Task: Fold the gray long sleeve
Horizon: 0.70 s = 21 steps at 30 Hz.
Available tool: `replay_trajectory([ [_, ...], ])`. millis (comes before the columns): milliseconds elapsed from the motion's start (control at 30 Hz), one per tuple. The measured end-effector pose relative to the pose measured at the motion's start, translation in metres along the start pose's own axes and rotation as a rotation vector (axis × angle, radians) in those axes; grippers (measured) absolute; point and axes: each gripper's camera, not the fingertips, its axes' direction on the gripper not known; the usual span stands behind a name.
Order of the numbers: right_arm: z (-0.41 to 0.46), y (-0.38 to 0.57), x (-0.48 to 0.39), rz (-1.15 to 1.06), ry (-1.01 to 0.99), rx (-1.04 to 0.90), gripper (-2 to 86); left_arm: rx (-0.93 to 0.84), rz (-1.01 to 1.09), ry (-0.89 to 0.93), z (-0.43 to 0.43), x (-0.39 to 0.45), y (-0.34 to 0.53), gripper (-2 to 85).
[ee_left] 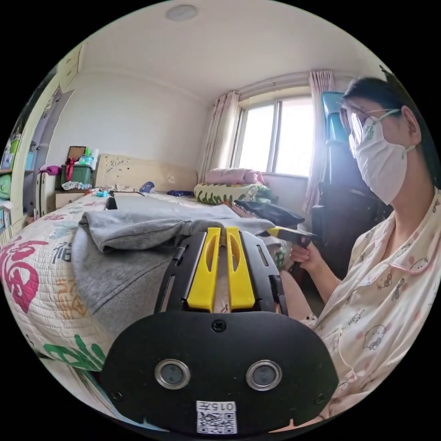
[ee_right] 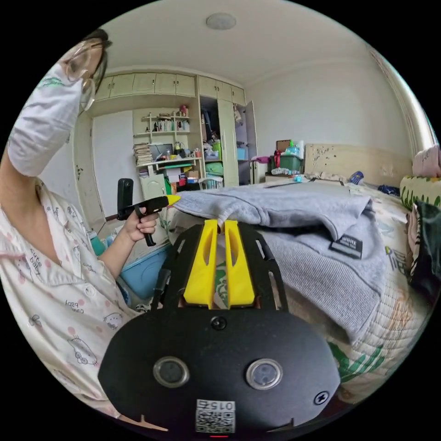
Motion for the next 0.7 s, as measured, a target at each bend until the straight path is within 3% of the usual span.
replay_trajectory([
  [67, 0.001, 0.008, 0.01, 0.022, 0.03, -0.045, 2.4, -0.128, 0.03, -0.123, 0.016, 0.018, -0.011, 1.6],
  [233, -0.061, 0.002, 0.036, 0.053, 0.249, 0.096, 5.5, 0.103, 0.097, -0.2, -0.033, 0.066, -0.053, 1.7],
  [300, -0.072, -0.009, 0.052, 0.072, 0.321, 0.092, 7.7, 0.107, 0.163, -0.211, -0.032, 0.09, -0.08, 2.2],
  [533, -0.012, -0.061, 0.086, -0.029, 0.436, -0.071, 9.2, -0.077, 0.386, -0.046, 0.098, 0.192, -0.162, 9.1],
  [700, 0.009, -0.073, 0.097, -0.039, 0.519, -0.082, 1.7, -0.059, 0.421, -0.187, 0.143, 0.232, -0.183, 6.6],
])
